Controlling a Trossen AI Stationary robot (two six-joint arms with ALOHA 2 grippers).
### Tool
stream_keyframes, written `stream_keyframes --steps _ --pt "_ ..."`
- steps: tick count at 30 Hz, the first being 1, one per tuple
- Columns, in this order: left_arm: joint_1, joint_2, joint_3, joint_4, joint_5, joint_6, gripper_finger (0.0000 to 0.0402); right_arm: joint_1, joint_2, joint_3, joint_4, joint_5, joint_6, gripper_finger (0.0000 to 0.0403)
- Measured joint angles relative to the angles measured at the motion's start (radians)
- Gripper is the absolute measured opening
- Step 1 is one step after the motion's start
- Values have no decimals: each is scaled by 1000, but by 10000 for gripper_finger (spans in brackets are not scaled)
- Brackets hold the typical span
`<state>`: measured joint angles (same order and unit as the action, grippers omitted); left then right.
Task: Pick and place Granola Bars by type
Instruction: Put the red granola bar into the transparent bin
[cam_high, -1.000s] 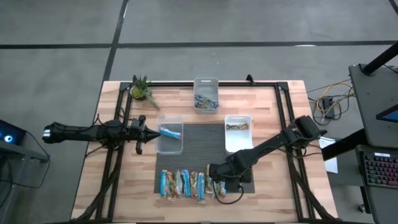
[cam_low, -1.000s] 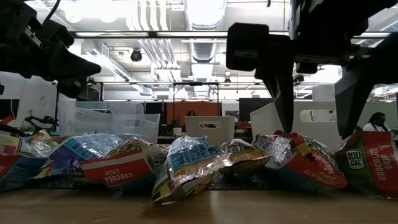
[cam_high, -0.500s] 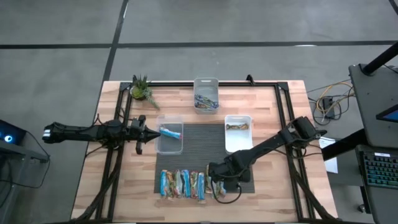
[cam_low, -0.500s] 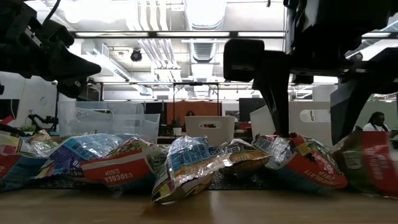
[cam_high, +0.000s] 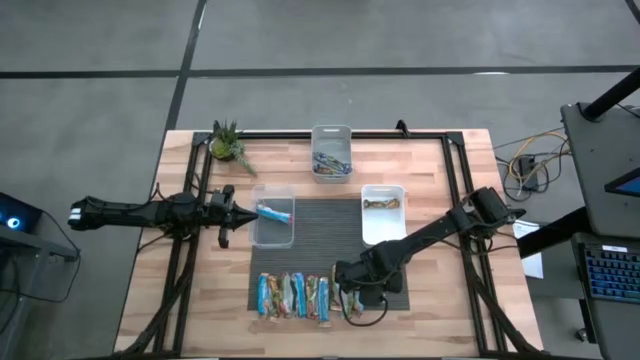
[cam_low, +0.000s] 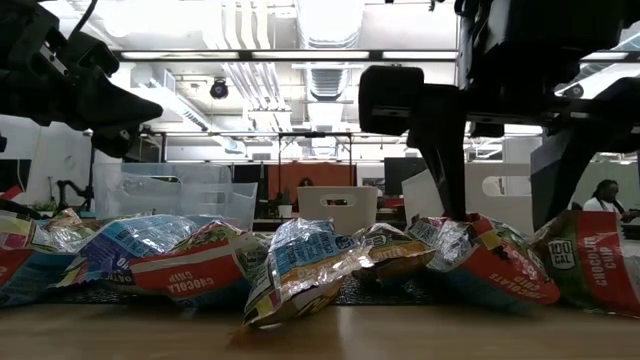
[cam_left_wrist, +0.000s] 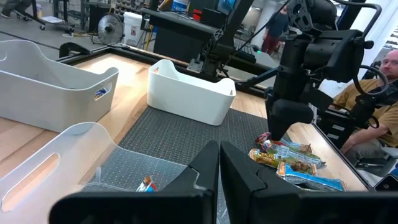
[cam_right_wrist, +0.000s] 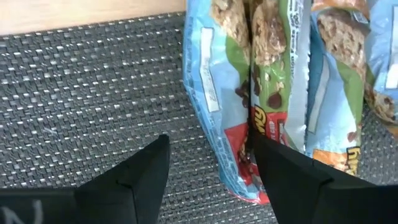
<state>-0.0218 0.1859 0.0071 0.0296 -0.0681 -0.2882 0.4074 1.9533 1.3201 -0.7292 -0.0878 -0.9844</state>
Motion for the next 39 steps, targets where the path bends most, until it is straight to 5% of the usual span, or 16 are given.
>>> stream_keyframes --steps 12,39 --pt "0 0 0 0 0 0 0 5 0 -2 6 -2 -3 217" --pt "0 0 0 0 0 0 0 5 -2 -21 16 -47 9 119"
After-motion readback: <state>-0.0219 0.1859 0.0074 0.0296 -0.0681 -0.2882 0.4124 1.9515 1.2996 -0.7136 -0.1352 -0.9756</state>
